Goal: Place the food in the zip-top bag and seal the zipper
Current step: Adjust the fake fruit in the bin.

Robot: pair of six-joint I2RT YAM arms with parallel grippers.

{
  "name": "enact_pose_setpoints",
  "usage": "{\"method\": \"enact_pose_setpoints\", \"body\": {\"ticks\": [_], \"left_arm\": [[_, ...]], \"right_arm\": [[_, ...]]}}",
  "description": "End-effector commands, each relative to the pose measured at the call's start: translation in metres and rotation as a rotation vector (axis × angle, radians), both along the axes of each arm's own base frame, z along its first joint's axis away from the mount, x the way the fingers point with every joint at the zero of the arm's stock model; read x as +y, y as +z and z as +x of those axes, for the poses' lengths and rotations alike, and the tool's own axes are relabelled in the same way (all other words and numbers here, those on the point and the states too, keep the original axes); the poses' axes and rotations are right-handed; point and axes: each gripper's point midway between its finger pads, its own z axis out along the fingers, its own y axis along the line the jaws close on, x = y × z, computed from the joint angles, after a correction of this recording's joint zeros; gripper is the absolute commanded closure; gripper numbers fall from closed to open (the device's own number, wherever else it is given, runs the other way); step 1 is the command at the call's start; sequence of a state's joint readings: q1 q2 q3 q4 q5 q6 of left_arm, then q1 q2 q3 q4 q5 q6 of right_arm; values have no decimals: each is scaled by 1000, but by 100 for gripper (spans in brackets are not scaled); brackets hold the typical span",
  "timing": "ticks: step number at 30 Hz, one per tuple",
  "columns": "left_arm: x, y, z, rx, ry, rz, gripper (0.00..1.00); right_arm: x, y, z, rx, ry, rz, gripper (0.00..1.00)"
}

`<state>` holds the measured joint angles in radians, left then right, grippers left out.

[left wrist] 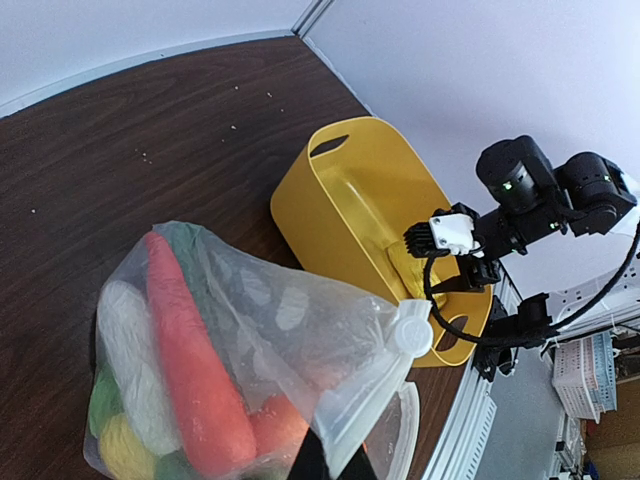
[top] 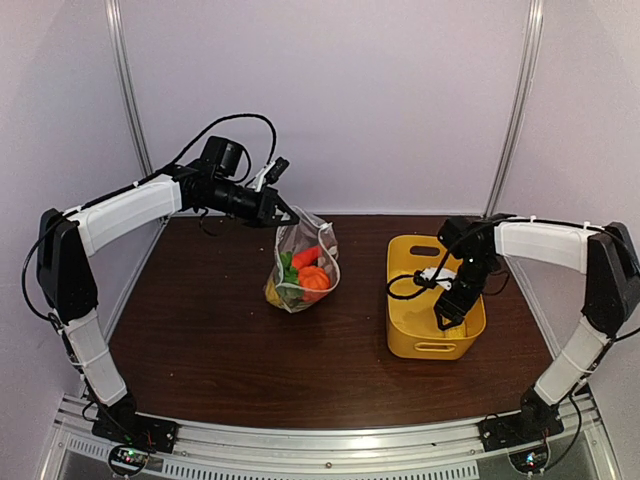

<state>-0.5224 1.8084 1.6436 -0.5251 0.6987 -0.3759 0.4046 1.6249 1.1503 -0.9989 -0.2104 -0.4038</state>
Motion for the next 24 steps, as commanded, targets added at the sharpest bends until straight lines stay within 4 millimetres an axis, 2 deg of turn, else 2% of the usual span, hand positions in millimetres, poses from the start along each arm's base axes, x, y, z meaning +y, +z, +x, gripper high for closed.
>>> {"method": "enact_pose_setpoints", "body": {"ticks": [1, 6, 9, 14, 20, 24], "left_arm": [[2, 8, 3, -27, 5, -19, 100], [2, 9, 3, -31, 4, -20, 100], [2, 9, 3, -30, 4, -20, 100], [1, 9, 3, -28, 2, -22, 100], [1, 9, 3, -29, 2, -22, 100], [2, 9, 3, -30, 3, -20, 100]], "right_arm": [[-19, -17, -5, 27, -54, -82, 27], [-17, -22, -7, 46, -62, -76, 25], [-15, -30, -15, 91, -57, -65, 23], [6, -34, -22, 175, -41, 40, 23], [39, -1, -8, 149, 1, 213, 25], [45, 26, 1, 77, 36, 252, 26]]}}
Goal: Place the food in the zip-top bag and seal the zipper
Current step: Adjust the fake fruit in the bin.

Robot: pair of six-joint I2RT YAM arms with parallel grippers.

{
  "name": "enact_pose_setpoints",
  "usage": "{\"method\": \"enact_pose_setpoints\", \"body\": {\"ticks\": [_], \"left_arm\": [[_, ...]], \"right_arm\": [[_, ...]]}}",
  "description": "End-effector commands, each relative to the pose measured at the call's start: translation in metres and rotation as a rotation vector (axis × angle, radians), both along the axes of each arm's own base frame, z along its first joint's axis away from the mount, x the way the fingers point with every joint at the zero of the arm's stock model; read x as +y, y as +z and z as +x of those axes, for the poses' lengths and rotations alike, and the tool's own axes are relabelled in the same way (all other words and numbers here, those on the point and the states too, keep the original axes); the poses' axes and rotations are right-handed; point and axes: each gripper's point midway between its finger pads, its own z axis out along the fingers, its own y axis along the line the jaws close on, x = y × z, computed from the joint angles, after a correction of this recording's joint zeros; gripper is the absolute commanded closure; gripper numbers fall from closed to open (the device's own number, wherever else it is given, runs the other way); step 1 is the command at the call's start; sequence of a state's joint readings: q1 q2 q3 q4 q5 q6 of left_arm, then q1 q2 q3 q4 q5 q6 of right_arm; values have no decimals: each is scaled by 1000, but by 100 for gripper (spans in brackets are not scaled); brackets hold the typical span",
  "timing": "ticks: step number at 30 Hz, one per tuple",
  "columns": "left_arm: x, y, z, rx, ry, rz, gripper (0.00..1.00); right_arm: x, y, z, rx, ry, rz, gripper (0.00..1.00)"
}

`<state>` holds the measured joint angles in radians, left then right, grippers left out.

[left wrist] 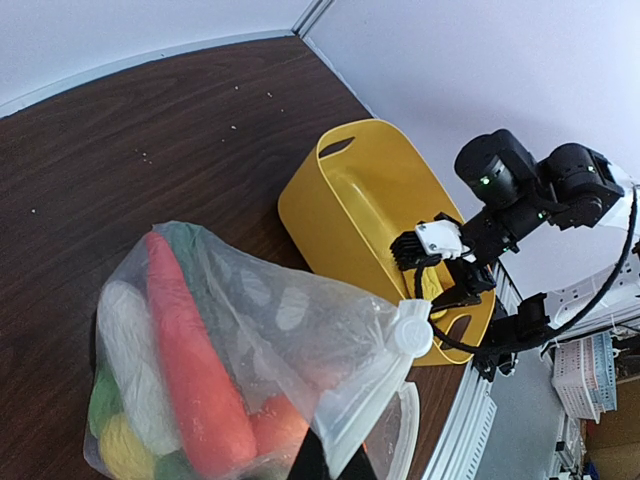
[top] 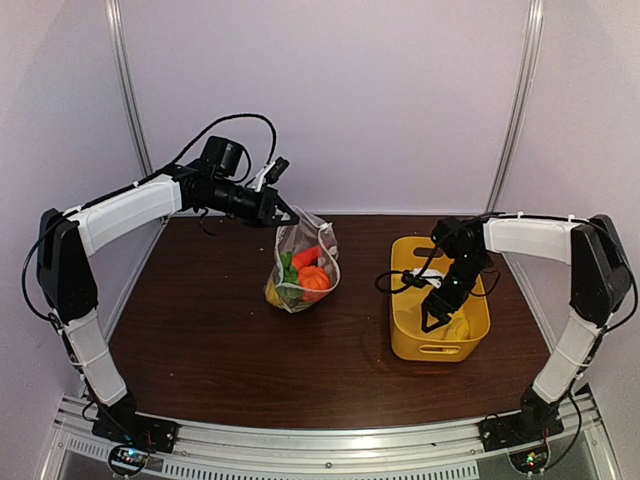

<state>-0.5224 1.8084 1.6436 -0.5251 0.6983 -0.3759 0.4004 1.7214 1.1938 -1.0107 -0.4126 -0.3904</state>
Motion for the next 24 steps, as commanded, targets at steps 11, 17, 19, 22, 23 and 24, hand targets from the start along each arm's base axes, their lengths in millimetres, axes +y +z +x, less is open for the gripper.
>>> {"method": "enact_pose_setpoints", "body": {"ticks": [11, 17, 19, 22, 23, 24], "left_arm": [[1, 9, 2, -25, 1, -23, 100], [1, 10, 2, -26, 0, -24, 100], [1, 9, 2, -26, 1, -23, 100], [2, 9, 2, -27, 2, -22, 100], [2, 9, 2, -27, 2, -22, 100], [2, 9, 3, -27, 3, -21, 100]], "right_arm": [[-39, 66, 4, -294, 412, -142, 25], [-58, 57, 10, -355, 591, -253, 24], [-63, 53, 14, -376, 635, -288, 25], [-70, 40, 16, -390, 716, -332, 24], [-71, 34, 16, -382, 736, -339, 24], [-72, 30, 15, -370, 751, -343, 24]]}}
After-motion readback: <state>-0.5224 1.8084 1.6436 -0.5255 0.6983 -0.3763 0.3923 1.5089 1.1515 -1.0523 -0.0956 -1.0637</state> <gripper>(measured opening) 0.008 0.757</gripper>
